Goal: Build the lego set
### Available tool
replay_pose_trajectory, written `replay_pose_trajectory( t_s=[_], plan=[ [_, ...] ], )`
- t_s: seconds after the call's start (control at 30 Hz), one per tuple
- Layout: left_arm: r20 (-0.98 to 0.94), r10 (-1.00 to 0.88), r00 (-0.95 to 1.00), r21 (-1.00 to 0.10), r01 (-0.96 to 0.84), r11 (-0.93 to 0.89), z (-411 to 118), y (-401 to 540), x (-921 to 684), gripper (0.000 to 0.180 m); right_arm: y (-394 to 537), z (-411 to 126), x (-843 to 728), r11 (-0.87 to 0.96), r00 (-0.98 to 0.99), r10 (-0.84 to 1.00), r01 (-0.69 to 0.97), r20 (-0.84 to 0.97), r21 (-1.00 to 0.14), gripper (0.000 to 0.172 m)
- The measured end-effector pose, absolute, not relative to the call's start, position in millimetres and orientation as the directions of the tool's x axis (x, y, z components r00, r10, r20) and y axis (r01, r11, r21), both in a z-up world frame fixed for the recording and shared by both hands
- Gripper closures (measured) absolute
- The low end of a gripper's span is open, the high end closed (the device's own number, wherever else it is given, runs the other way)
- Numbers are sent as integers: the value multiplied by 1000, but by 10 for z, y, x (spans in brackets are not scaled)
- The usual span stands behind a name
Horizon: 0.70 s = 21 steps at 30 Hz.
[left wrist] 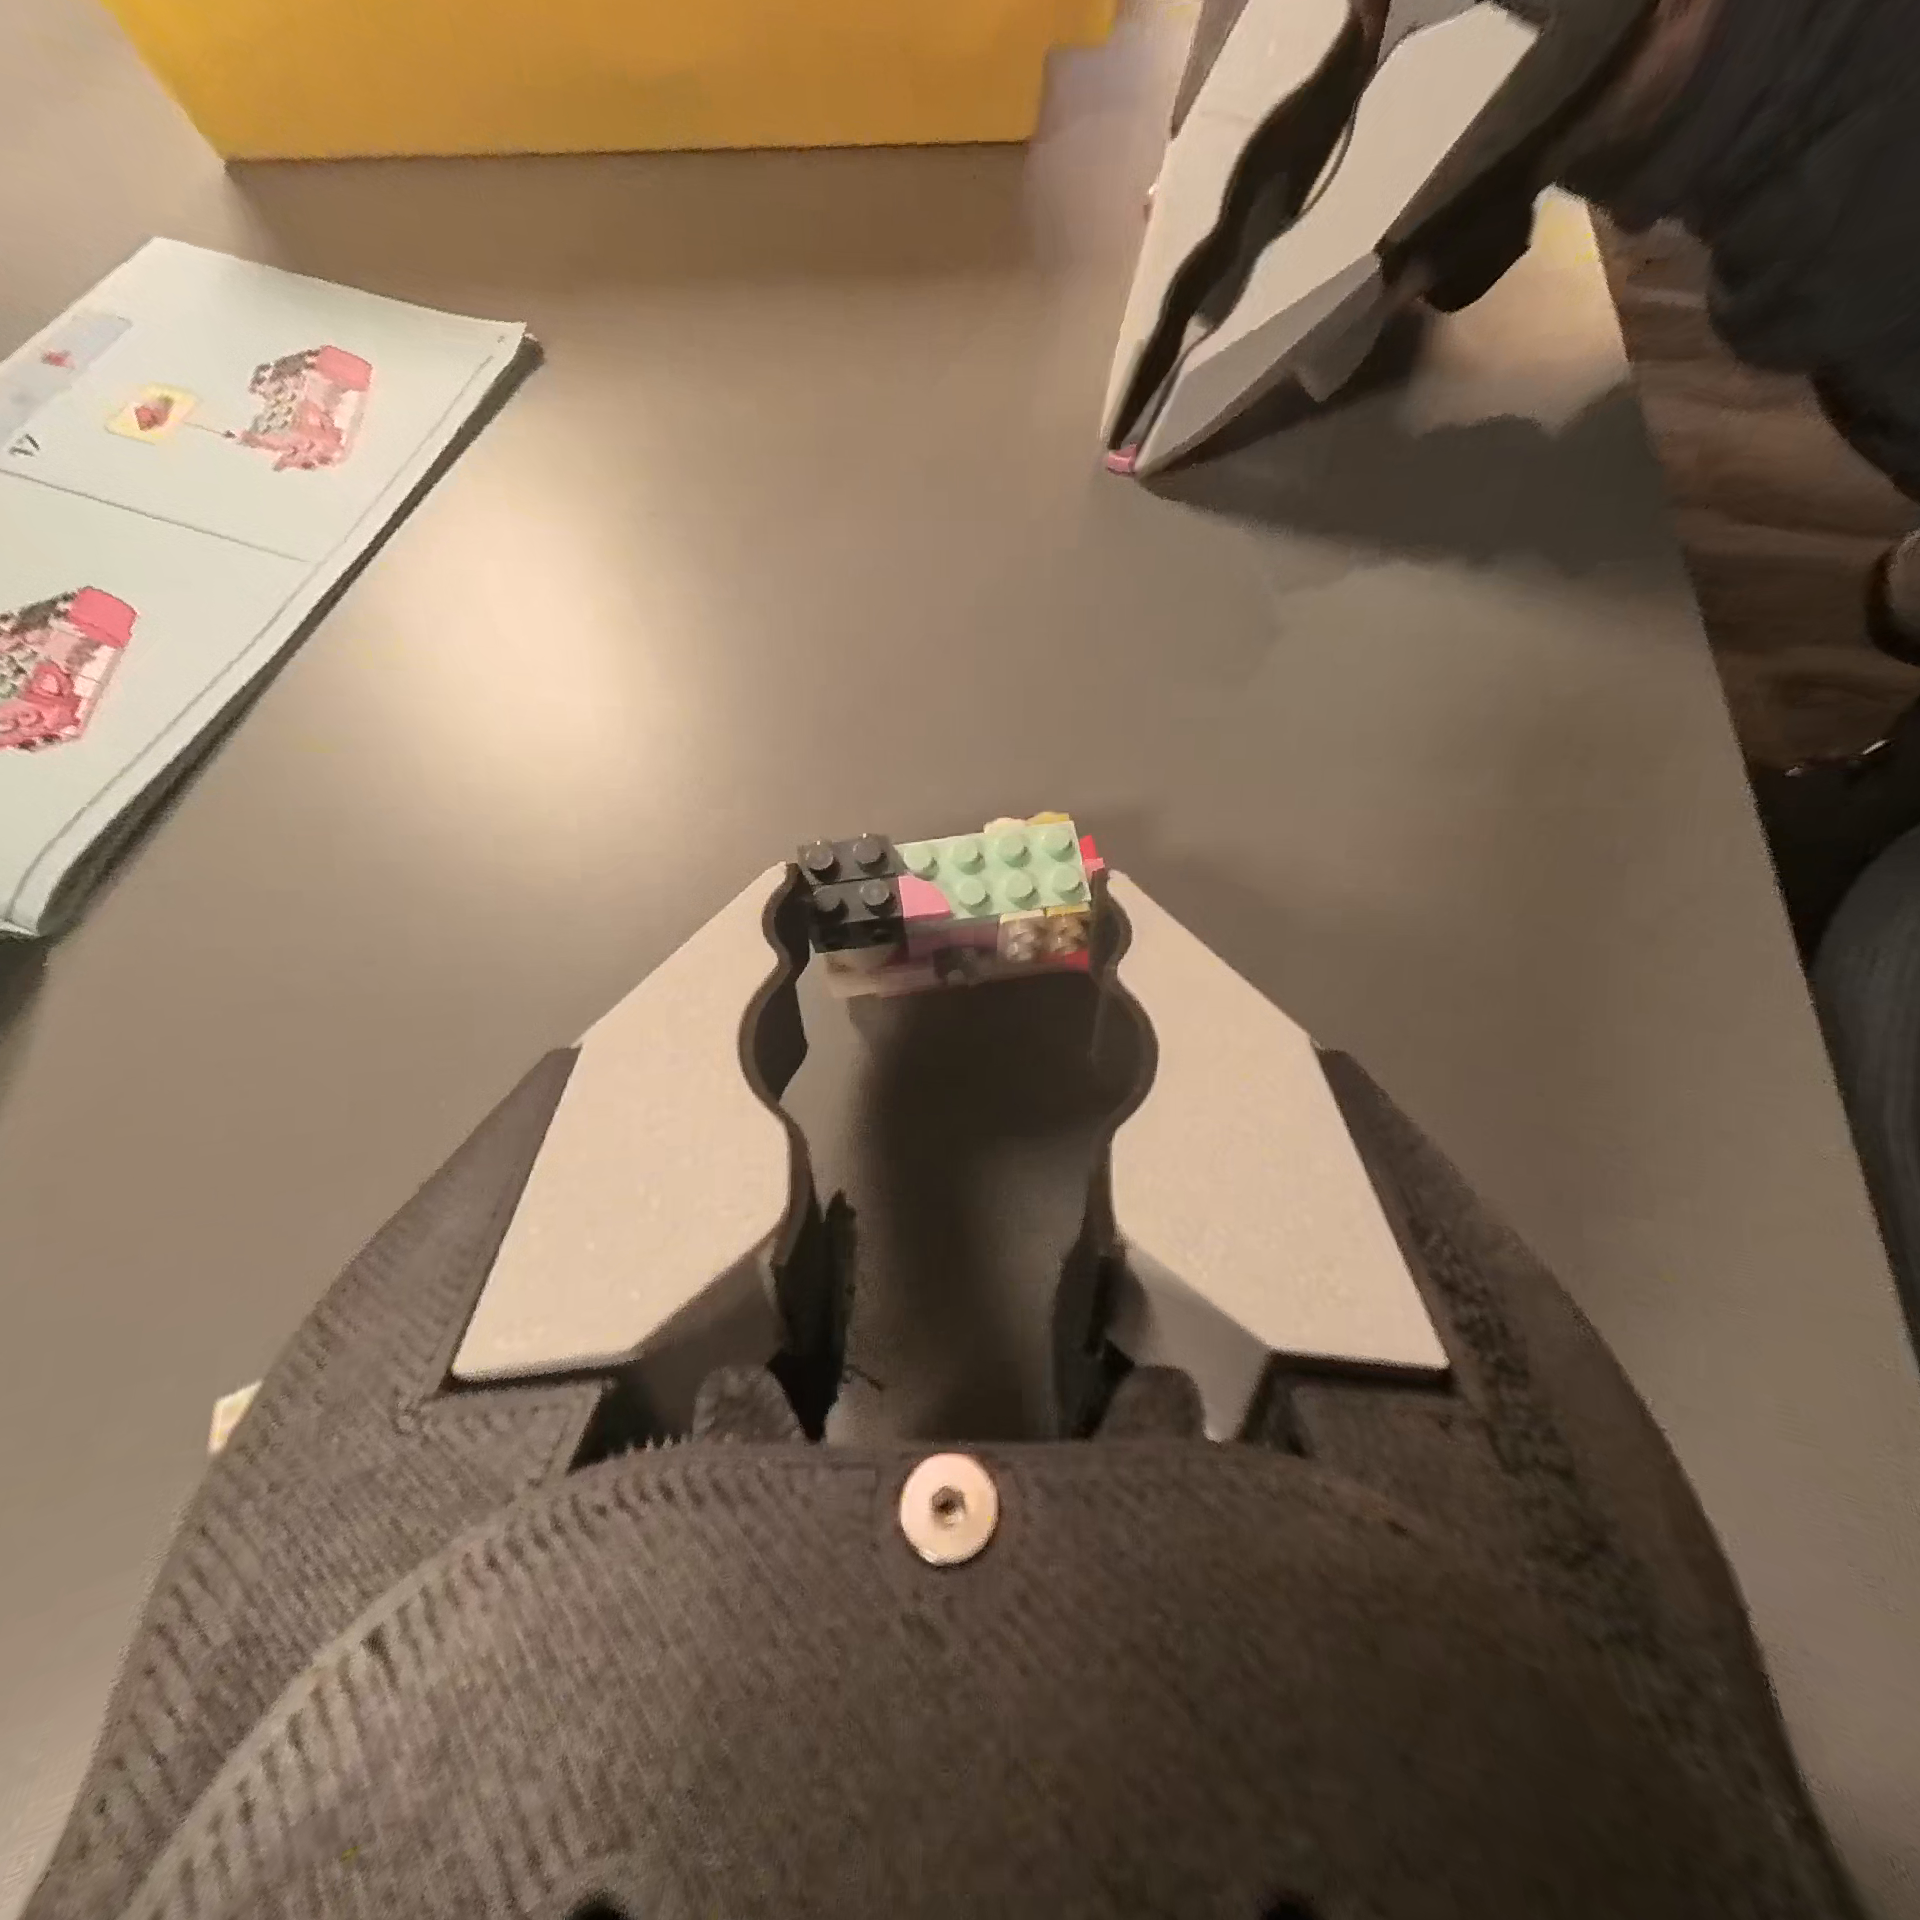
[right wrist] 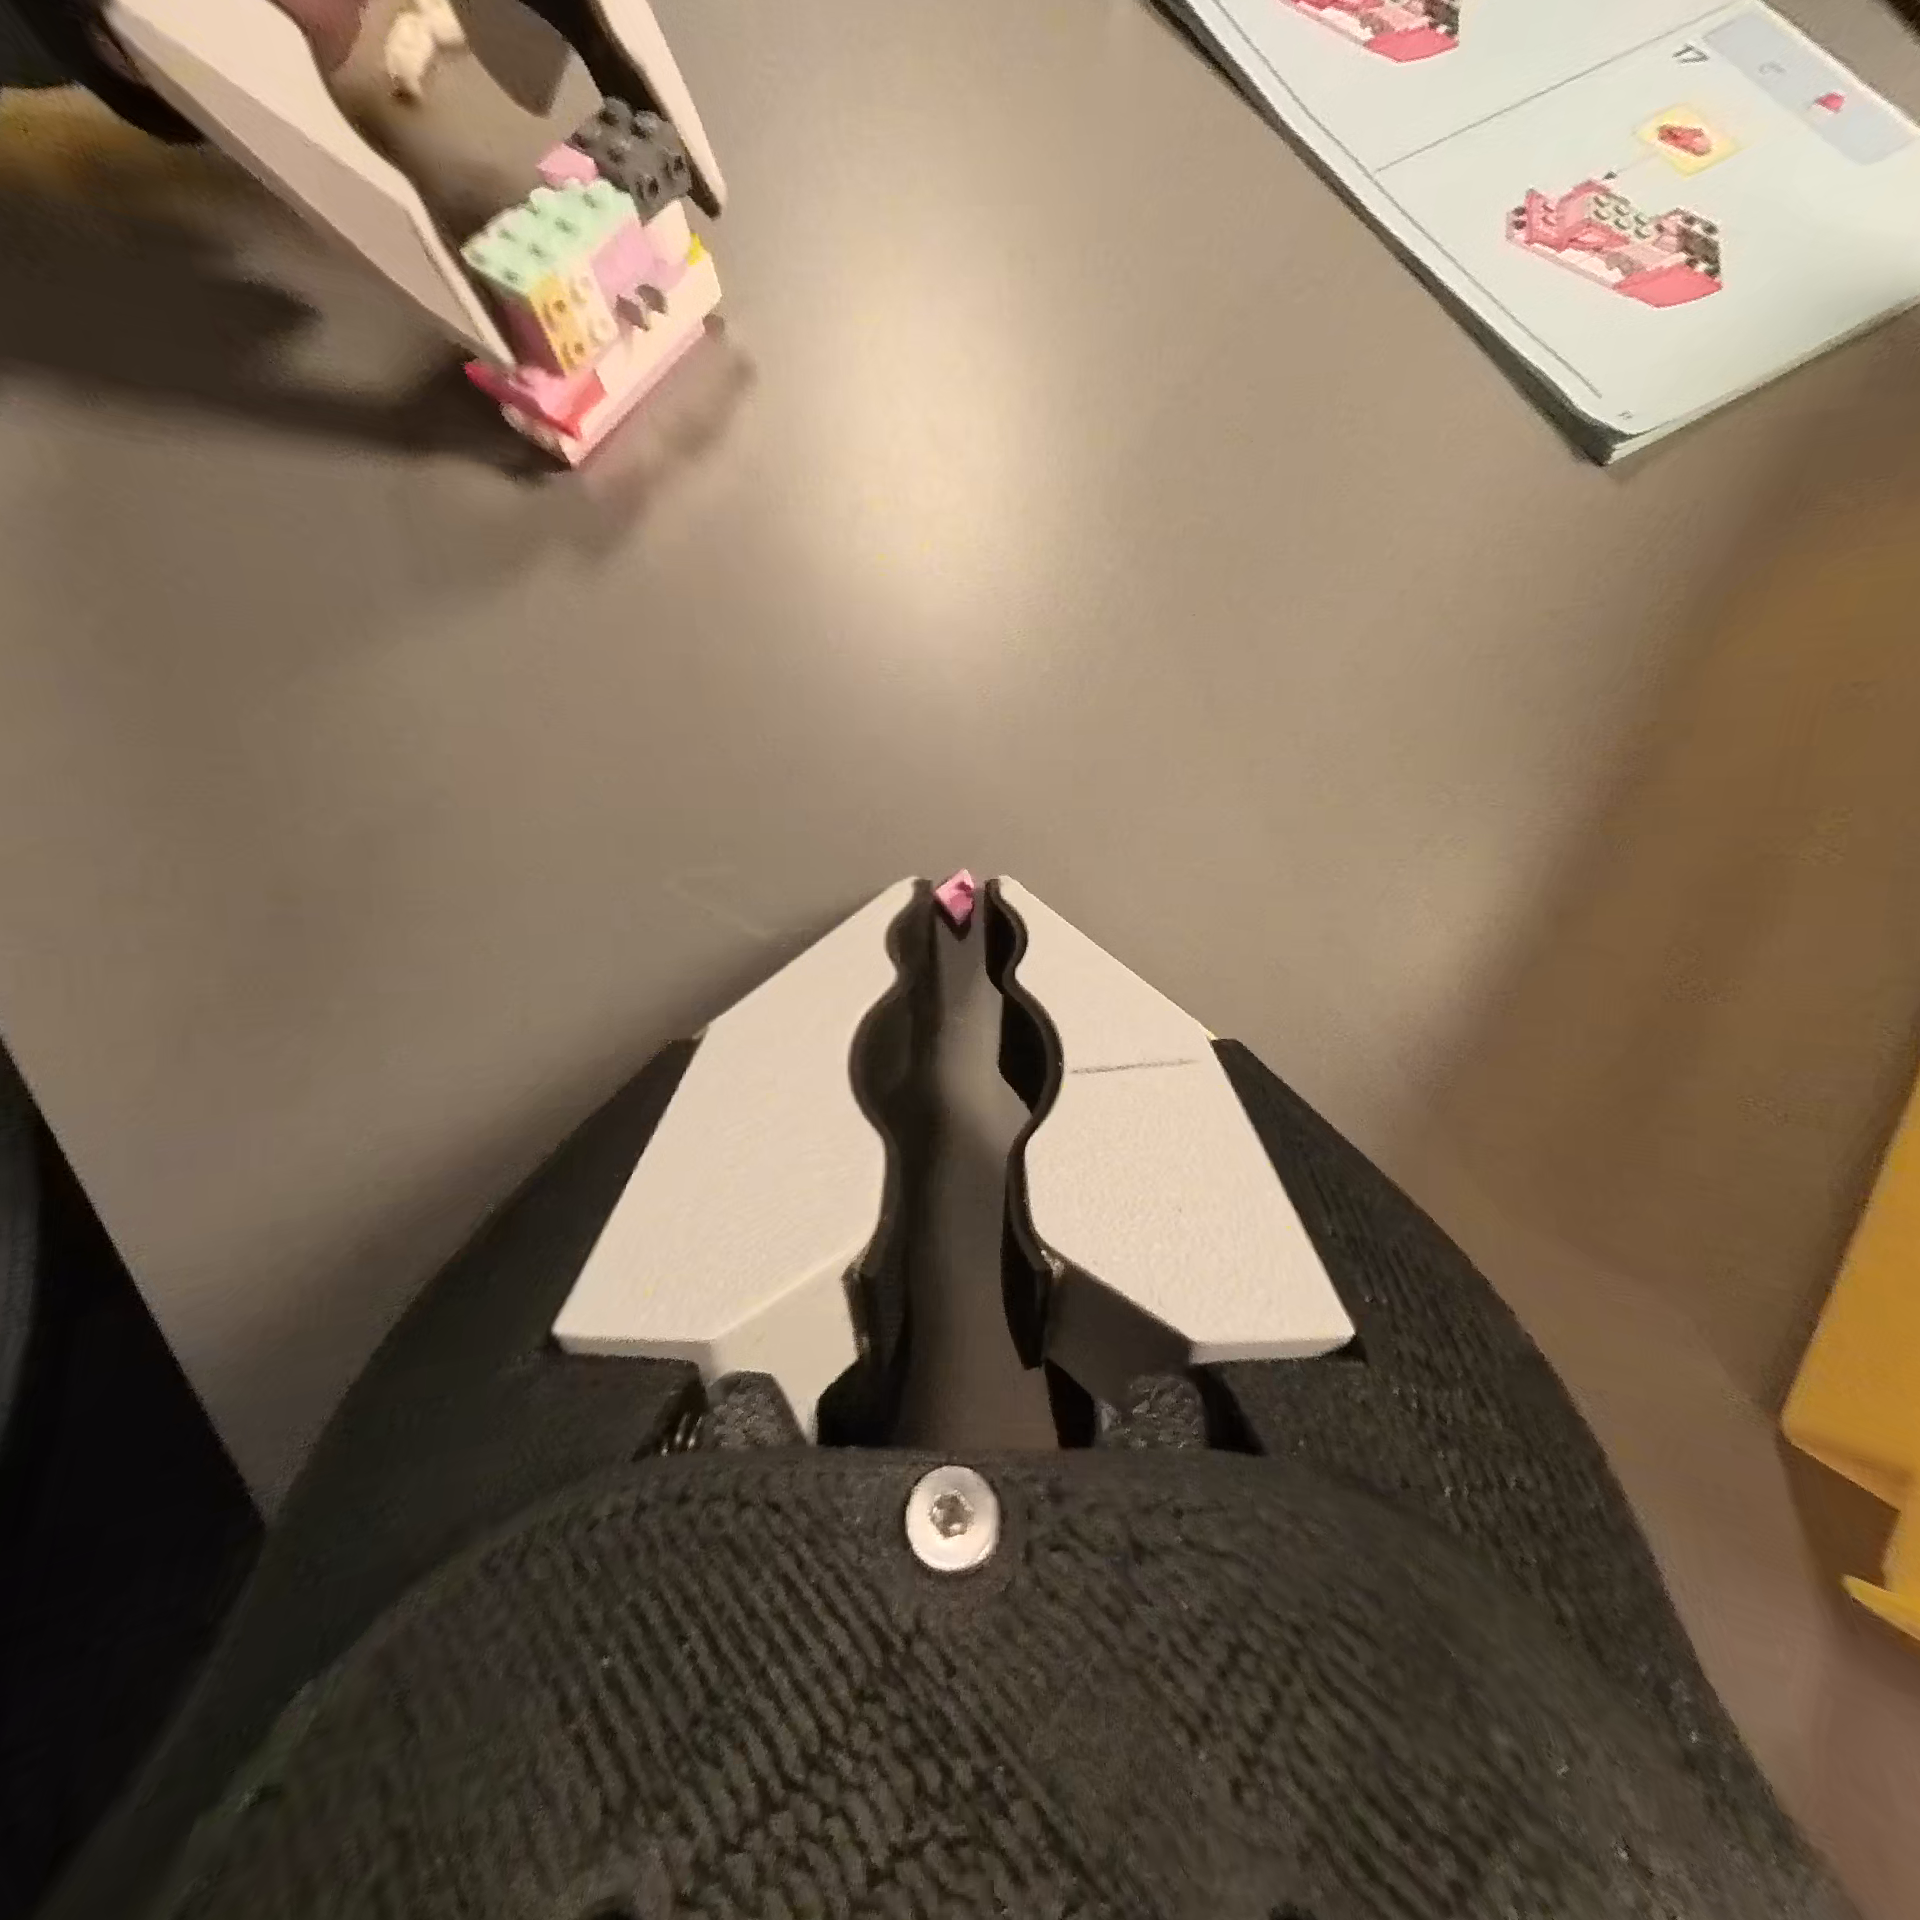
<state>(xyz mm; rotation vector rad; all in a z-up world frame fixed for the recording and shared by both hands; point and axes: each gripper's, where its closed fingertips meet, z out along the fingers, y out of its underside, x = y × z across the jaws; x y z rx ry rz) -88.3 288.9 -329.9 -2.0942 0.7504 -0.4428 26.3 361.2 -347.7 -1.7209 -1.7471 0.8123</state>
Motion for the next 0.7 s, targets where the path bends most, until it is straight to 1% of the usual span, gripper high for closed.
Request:
replay_pose_trajectory(
  t_s=[0.03,0.07,0.1,0.13,0.2,0.23,0.3,0.37,0.43,0.5,0.57,0.6,0.63,0.7],
  plan=[
    [70,-650,757,-817,-330,-472,-3286,2882,-874,125,3620,-3479,260,16,-31,1000,669,-6,-743,167],
    [90,-641,762,-823,-306,-479,-3262,2893,-873,111,3613,-3478,255,36,-41,999,673,12,-739,168],
    [92,-632,769,-833,-288,-472,-3220,2909,-878,103,3602,-3478,247,64,-57,998,674,34,-736,168],
    [76,-622,779,-852,-273,-447,-3150,2933,-891,99,3584,-3468,231,103,-81,995,668,66,-737,168],
    [31,-602,798,-898,-243,-368,-2949,2966,-905,100,3535,-3348,135,228,-131,974,600,187,-767,172],
    [36,-594,804,-920,-206,-334,-2830,2969,-885,105,3485,-3224,58,325,-157,945,528,287,-784,172],
    [102,-598,795,-950,-101,-297,-2618,2958,-796,115,3399,-2996,-83,507,-164,859,413,485,-757,172],
    [144,-608,780,-957,-48,-288,-2539,2957,-735,119,3387,-2912,-186,561,-153,822,391,549,-730,172],
    [122,-574,810,-955,-62,-291,-2587,2996,-797,121,3495,-2917,-220,517,-123,847,416,517,-748,172],
    [78,-516,853,-954,-86,-286,-2631,3037,-919,124,3651,-2885,-175,408,-55,903,421,426,-810,170],
    [50,-435,899,-958,-80,-274,-2618,3083,-1076,124,3812,-2799,-25,268,50,948,415,315,-870,161],
    [35,-392,919,-963,-74,-259,-2595,3105,-1158,124,3867,-2794,88,191,93,963,435,255,-880,156],
    [22,-354,935,-968,-68,-240,-2569,3122,-1232,122,3883,-2843,217,117,115,974,474,194,-872,155],
    [16,-321,947,-976,-55,-209,-2527,3127,-1313,120,3779,-3049,462,17,85,993,575,80,-818,152]
  ],
)
